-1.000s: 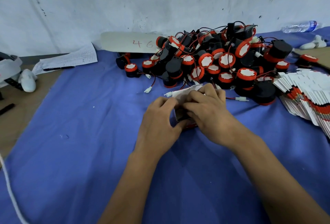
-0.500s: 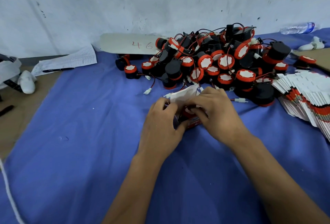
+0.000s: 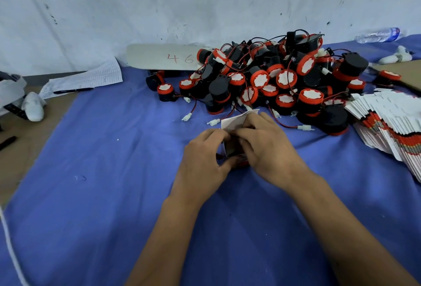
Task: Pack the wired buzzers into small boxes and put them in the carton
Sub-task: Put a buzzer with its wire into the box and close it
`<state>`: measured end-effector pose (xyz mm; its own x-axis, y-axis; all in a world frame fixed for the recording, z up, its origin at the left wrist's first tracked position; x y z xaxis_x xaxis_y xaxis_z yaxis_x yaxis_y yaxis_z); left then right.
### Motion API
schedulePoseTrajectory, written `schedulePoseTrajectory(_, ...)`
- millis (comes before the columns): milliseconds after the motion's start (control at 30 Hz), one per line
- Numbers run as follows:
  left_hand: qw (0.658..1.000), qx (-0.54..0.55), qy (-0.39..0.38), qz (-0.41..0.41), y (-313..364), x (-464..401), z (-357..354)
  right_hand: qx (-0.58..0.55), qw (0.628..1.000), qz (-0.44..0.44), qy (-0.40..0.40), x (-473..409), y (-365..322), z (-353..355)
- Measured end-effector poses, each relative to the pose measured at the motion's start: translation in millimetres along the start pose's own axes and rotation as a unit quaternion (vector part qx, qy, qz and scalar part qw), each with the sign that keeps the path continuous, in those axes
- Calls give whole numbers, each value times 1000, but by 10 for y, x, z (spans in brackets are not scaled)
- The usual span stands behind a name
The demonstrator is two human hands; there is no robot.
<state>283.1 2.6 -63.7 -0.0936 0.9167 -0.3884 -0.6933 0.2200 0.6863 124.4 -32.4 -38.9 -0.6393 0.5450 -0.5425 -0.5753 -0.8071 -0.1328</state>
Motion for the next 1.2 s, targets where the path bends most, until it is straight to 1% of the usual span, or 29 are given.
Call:
schedulePoseTrajectory(100,1000,6,3,2,-3,5,-5,-47,999,-2,10,33,62,53)
schedulePoseTrajectory(233,1000,17,0,-6,3,-2,4,-66,997,-26,-11,31,111,67)
schedulePoseTrajectory(333,1000,22,-1,-16,23,-3,18,-59,995,-80,-30,-6,113,71)
schedulePoseTrajectory(400,1000,26,-6,-17,23,-7,21,-49,993,-107,-23,-34,69,69)
schedulePoseTrajectory(533,1000,15,-7,-4,12,-6,6,12,986,-164,-31,-78,-57,-4)
schedulePoseTrajectory(600,1000,2,2,1,9,-3,-10,28,983,-177,-39,-80,-72,-32)
schedulePoseTrajectory(700,1000,-10,5,16,13,-12,-23,11,989,-141,-44,-53,-66,-5)
schedulePoseTrajectory(800,999,-27,9,25,23,-23,-25,-88,990,-106,-6,3,-36,60)
schedulePoseTrajectory(867,999,-37,12,33,23,-24,-24,-155,983,-98,1,25,14,74)
schedulePoseTrajectory(900,999,-39,10,34,23,-22,-23,-170,981,-90,2,34,33,71)
schedulePoseTrajectory(967,999,-33,0,35,28,-19,-20,-170,983,-63,13,52,44,69)
schedulePoseTrajectory(1067,999,-30,1,37,26,-20,-11,-127,991,-26,19,49,34,28)
schedulePoseTrajectory(1133,999,-30,6,37,21,-19,-12,-102,994,-25,14,44,51,11)
schedulePoseTrajectory(1200,999,-27,4,39,18,-18,-17,-86,996,-7,-1,48,59,4)
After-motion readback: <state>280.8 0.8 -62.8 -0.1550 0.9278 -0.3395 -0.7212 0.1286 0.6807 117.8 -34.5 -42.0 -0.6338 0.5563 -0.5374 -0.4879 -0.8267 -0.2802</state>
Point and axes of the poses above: each hand's wrist, its own x-axis away from the middle knuckle, its own z-axis out of the back of the hand, y = z × x, the point moved 2 cm from there along -x, towards the middle knuckle, and after that the axes turned 14 degrees about z, right-handed, at the moved point
